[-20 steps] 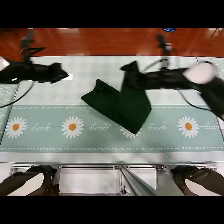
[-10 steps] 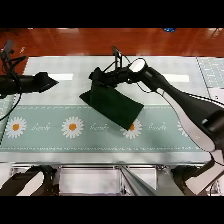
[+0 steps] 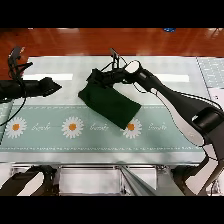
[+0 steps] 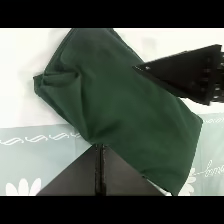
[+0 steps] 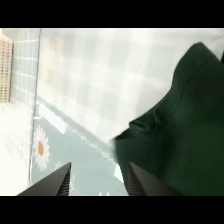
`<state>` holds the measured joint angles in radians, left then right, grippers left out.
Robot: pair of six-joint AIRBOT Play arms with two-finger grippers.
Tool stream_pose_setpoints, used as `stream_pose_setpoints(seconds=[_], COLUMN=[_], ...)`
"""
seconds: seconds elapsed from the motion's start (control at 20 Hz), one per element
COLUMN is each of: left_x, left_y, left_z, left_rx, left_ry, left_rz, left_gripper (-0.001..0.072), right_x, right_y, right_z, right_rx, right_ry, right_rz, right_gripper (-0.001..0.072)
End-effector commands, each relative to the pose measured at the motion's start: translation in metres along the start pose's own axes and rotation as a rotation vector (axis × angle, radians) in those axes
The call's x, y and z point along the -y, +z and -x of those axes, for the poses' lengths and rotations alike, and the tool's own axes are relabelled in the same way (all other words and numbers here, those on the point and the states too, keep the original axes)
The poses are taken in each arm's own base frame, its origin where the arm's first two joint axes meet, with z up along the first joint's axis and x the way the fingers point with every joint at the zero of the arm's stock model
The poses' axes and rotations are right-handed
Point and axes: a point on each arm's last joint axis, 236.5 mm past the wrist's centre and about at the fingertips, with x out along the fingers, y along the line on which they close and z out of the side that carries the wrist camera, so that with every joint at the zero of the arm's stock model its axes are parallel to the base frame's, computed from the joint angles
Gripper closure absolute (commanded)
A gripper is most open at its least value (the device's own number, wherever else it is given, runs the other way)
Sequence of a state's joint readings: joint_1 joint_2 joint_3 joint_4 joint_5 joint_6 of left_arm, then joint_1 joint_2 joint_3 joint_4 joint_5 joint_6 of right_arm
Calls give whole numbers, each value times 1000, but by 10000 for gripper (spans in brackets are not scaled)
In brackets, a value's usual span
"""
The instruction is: Fold the shirts.
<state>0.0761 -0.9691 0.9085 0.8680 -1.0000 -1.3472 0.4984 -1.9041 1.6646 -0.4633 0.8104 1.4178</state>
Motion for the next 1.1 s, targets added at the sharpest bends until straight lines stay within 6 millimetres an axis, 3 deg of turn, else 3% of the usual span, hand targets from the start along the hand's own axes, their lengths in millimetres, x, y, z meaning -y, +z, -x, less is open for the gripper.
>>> stream_pose_setpoints(seconds=[0.0,0.1,0.15,0.25,0.3,0.35,0.4,0.45,0.55,0.7,0.8,0.9,1.05], left_x=[-3,-18,-27,-38,-39,-38,-35,-32,-23,-10,-3,2,4], left_y=[2,7,10,12,12,12,12,11,7,1,-3,-5,-6], left_z=[1,7,12,17,18,17,16,15,10,4,1,-1,-2], left_rx=[9,24,33,40,41,41,40,37,23,-1,-13,-19,-19], left_ry=[6,31,45,60,61,57,51,47,32,10,-1,-8,-11], left_rz=[-37,-25,-4,23,25,25,22,14,-6,-35,-50,-61,-63], left_gripper=[693,693,693,693,693,693,693,693,693,693,693,693,693], right_x=[-8,-8,3,58,89,110,124,134,156,184,187,185,187], right_y=[-9,4,10,10,6,0,-11,-26,-64,-112,-127,-133,-150], right_z=[38,106,148,252,310,356,385,394,378,310,267,237,195], right_rx=[-114,-130,-124,-118,-73,-1,81,142,198,200,201,170,70], right_ry=[40,-16,-115,-493,-718,-876,-952,-953,-875,-665,-488,-359,-298], right_rz=[5,109,178,227,205,158,113,71,-37,-231,-339,-408,-463], right_gripper=[307,307,307,307,306,305,304,301,294,294,294,294,294])
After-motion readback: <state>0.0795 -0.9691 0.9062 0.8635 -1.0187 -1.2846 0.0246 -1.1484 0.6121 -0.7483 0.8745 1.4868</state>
